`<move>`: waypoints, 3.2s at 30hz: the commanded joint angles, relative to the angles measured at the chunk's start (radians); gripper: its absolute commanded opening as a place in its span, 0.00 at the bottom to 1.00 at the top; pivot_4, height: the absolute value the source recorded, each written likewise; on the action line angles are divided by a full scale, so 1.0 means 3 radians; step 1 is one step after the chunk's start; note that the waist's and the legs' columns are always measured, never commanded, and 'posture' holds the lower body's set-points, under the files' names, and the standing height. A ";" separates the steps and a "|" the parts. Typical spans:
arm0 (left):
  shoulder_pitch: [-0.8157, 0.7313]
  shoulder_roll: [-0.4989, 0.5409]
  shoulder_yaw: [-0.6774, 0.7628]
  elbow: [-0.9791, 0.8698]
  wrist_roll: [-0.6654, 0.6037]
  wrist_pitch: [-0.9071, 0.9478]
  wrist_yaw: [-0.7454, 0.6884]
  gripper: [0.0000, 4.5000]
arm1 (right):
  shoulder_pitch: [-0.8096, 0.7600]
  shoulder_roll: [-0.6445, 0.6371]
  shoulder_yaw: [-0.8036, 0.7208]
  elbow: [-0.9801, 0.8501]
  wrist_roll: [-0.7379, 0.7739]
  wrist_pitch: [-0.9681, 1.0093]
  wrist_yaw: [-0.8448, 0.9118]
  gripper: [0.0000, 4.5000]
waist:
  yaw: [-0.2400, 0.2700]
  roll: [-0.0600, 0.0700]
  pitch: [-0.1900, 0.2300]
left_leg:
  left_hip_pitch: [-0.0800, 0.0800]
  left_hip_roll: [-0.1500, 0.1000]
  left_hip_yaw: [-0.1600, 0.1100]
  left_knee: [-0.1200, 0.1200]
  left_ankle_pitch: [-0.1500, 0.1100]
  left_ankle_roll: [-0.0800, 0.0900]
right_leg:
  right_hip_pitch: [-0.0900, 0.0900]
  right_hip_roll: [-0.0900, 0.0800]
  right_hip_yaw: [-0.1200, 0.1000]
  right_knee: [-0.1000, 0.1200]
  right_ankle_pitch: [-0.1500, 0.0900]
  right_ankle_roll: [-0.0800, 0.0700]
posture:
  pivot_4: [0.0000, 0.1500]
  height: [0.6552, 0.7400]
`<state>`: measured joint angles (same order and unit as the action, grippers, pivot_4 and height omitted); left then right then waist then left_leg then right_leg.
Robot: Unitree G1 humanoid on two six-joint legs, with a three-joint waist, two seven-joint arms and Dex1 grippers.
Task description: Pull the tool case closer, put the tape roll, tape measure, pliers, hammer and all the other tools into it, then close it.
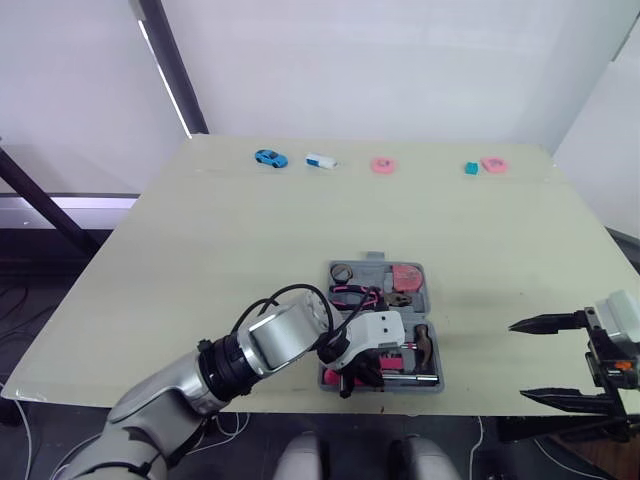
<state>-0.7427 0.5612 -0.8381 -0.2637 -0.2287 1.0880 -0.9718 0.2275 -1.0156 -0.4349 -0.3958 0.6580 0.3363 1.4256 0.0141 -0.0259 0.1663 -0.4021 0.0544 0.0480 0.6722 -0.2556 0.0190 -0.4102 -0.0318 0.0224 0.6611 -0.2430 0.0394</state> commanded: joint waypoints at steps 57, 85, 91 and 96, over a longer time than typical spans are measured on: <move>0.1509 0.0082 0.0686 0.1398 0.0915 -0.3100 -0.0651 0.01 | -0.0050 0.0024 0.0051 -0.0168 0.0112 0.0125 -0.0133 1.00 | -0.0011 0.0006 -0.0054 | 0.0013 0.0003 0.0004 -0.0002 0.0000 0.0000 | 0.0006 0.0001 0.0002 0.0002 0.0001 -0.0011 | 1.00 1.00; 0.2906 -0.0266 0.3456 0.0100 -0.0917 -0.2586 0.0420 0.29 | -0.1019 0.1583 0.0945 0.1352 -0.0797 -0.0913 -0.1488 1.00 | -0.0008 0.0026 -0.0075 | 0.0014 0.0005 0.0014 -0.0010 0.0000 0.0000 | 0.0001 0.0000 0.0009 0.0001 -0.0001 -0.0018 | 1.00 1.00; 0.3234 -0.0073 0.3776 0.0395 -0.0951 -0.2791 0.0185 0.93 | -0.0633 0.1118 0.0524 0.1646 -0.0654 -0.1044 -0.1091 1.00 | -0.0008 0.0023 -0.0070 | 0.0015 0.0006 0.0029 -0.0009 0.0000 0.0000 | 0.0001 -0.0005 0.0010 -0.0002 -0.0002 -0.0018 | 1.00 1.00; 0.3395 0.0065 0.3933 0.0649 -0.0938 -0.2918 0.0054 0.99 | -0.0176 0.0837 0.0177 0.1669 -0.0586 -0.1065 -0.0894 1.00 | -0.0026 0.0023 -0.0066 | 0.0017 0.0008 0.0034 -0.0015 -0.0001 0.0000 | -0.0002 -0.0004 0.0013 -0.0004 -0.0004 -0.0019 | 1.00 1.00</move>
<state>0.2852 0.5744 0.3265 -0.0522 -0.5020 0.2383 -0.9410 0.1746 -0.7509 -0.3478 0.1367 0.4544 0.0321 1.1378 0.0063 -0.0189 0.1464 -0.3970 0.0570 0.0582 0.6681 -0.2560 0.0191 -0.4110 -0.0332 0.0264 0.6601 -0.2449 0.0350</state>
